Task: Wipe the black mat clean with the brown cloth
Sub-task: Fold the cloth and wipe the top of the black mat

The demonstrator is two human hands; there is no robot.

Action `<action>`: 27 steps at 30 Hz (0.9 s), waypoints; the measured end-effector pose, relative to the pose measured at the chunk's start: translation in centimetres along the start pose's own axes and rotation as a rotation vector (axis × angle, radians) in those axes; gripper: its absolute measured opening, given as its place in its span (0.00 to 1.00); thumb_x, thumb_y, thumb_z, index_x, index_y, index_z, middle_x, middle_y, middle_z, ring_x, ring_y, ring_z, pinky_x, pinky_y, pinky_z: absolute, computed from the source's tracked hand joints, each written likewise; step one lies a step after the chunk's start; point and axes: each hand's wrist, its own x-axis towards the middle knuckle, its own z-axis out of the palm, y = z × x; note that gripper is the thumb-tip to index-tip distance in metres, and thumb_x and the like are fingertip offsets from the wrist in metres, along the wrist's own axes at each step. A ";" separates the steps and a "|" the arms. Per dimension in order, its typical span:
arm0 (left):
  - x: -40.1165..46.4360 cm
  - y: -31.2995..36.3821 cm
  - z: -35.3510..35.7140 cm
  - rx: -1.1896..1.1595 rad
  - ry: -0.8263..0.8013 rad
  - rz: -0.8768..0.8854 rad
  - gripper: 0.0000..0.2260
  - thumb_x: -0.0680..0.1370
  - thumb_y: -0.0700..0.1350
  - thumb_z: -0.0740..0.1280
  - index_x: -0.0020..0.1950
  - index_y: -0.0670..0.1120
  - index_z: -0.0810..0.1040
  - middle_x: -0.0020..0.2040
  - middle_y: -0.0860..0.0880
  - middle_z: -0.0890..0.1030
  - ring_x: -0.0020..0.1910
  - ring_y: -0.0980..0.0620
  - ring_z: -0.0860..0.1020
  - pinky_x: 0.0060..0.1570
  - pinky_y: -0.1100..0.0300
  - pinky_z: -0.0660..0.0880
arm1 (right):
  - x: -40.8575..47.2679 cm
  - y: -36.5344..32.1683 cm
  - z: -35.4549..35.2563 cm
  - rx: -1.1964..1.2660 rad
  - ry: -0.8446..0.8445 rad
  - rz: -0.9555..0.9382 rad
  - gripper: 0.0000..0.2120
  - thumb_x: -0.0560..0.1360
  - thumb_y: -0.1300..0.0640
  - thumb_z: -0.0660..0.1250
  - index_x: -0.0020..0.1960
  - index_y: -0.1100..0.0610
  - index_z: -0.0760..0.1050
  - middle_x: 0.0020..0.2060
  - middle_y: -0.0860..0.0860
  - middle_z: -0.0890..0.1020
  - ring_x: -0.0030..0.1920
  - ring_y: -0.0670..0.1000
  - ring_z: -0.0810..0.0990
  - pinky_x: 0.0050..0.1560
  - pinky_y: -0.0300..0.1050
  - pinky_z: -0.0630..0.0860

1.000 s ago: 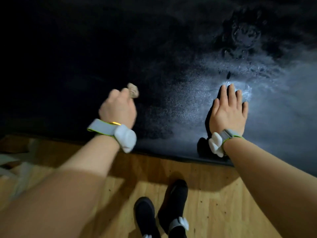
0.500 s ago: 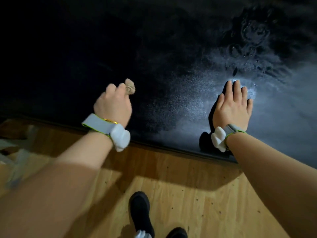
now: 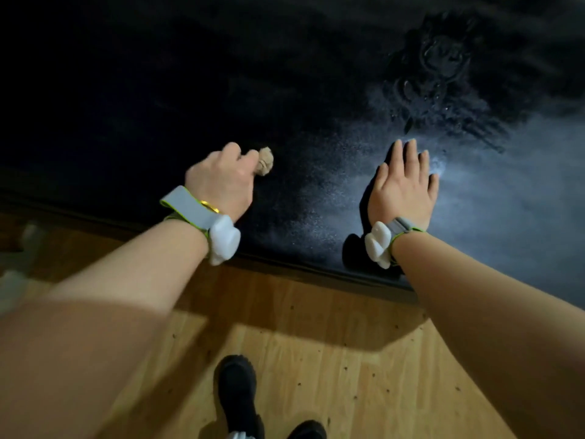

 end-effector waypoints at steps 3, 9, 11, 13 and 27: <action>0.0 -0.3 0.5 0.028 -0.029 0.087 0.09 0.71 0.40 0.63 0.49 0.42 0.78 0.37 0.43 0.74 0.30 0.41 0.75 0.21 0.59 0.66 | 0.5 0.3 -0.6 0.082 -0.068 -0.047 0.25 0.83 0.47 0.46 0.79 0.48 0.47 0.78 0.47 0.47 0.77 0.50 0.43 0.76 0.53 0.44; 0.1 -0.5 1.1 -0.017 0.053 0.077 0.16 0.73 0.45 0.56 0.53 0.42 0.79 0.40 0.41 0.76 0.32 0.39 0.76 0.25 0.59 0.65 | 0.7 8.8 -3.3 -0.021 -0.073 -0.054 0.25 0.82 0.45 0.50 0.77 0.45 0.52 0.78 0.48 0.50 0.77 0.53 0.47 0.75 0.54 0.48; -0.1 -0.2 1.1 -0.017 0.043 0.067 0.16 0.73 0.45 0.56 0.54 0.42 0.79 0.40 0.41 0.76 0.32 0.39 0.76 0.26 0.58 0.65 | -0.1 10.4 -2.5 -0.065 -0.109 -0.037 0.25 0.82 0.42 0.44 0.77 0.42 0.45 0.78 0.45 0.46 0.77 0.52 0.43 0.76 0.55 0.44; 0.1 0.2 0.7 0.000 0.021 0.036 0.12 0.73 0.43 0.60 0.53 0.41 0.78 0.40 0.40 0.75 0.33 0.38 0.75 0.26 0.56 0.66 | -0.3 10.4 -1.7 -0.060 -0.072 -0.059 0.25 0.81 0.41 0.42 0.77 0.41 0.44 0.78 0.44 0.46 0.77 0.51 0.43 0.76 0.55 0.43; -0.8 15.7 0.6 -0.167 -0.077 0.274 0.08 0.70 0.43 0.62 0.44 0.47 0.79 0.37 0.45 0.74 0.31 0.42 0.76 0.22 0.59 0.65 | -0.2 10.6 -1.5 -0.021 -0.043 -0.058 0.25 0.81 0.41 0.41 0.77 0.41 0.44 0.78 0.44 0.46 0.77 0.51 0.42 0.76 0.55 0.42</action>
